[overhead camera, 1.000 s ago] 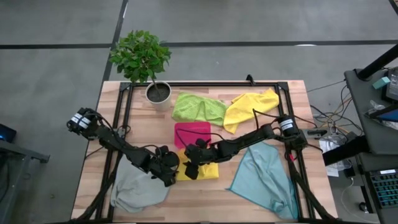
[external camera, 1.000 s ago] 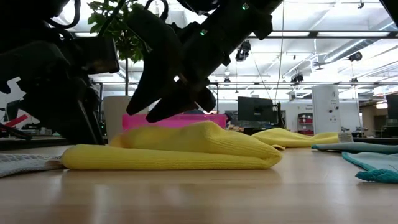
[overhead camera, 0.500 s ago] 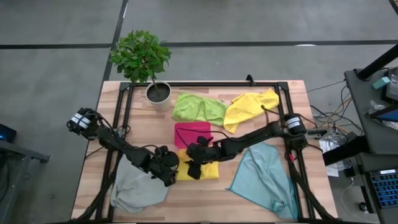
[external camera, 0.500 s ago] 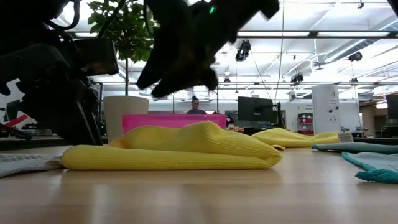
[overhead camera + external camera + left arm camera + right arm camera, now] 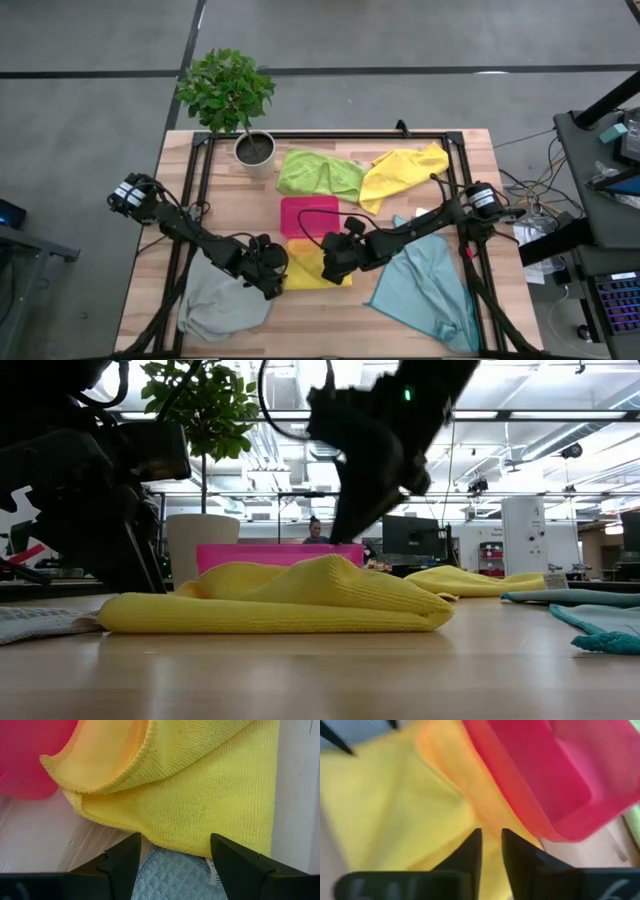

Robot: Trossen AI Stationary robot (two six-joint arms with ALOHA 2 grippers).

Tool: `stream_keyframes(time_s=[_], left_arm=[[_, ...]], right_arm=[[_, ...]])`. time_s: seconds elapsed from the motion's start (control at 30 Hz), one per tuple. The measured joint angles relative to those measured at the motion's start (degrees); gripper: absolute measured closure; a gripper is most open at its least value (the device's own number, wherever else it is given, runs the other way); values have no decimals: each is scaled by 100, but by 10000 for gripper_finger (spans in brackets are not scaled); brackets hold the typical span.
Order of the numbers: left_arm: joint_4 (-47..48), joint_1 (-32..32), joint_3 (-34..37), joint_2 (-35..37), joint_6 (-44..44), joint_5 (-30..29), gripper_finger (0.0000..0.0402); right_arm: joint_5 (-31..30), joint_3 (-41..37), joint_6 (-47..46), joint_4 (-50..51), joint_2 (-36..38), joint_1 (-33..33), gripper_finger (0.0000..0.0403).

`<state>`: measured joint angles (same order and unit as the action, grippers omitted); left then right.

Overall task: Fold microfiber towels
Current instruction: Fold the bottom yellow microfiber cloth

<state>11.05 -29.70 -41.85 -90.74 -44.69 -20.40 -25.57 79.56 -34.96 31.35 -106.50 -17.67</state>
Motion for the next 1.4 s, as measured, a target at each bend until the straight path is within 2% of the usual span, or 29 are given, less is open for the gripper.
stream_keyframes(time_s=[0.1, 0.17, 0.37, 0.7, 0.8, 0.97, 1.1, 1.17, 1.33, 1.4], left_arm=[[-2, 0, 0, 0, 0, 0, 178], [-2, 0, 0, 0, 2, 0, 178], [0, -1, 0, 0, 2, 0, 178], [0, -1, 2, 0, 4, 0, 178], [0, -1, 2, 0, 12, 0, 178], [36, -1, 4, 0, 57, 2, 178], [98, -1, -5, 0, 60, 189, 178], [198, 1, -15, 0, 52, 365, 178], [203, -1, -11, 27, 17, 645, 178], [206, -1, -11, 41, 14, 653, 178]], right_arm=[[-78, -238, 62, -330, -30, 15, 382], [-128, -439, 204, -762, -34, 4, 390], [-130, -885, 333, -1813, -41, 5, 394], [-83, -1258, 345, -2774, -45, -46, 394], [226, -1430, 332, -3408, -45, -76, 394], [994, -1496, 506, -5067, -388, -240, 394], [1076, -1239, 1332, -4976, -517, -486, 394], [853, -1122, 1683, -4823, -440, -569, 394], [-735, -958, 1788, -3494, -144, -640, 394], [-1056, -941, 1642, -3062, -137, -576, 394]])
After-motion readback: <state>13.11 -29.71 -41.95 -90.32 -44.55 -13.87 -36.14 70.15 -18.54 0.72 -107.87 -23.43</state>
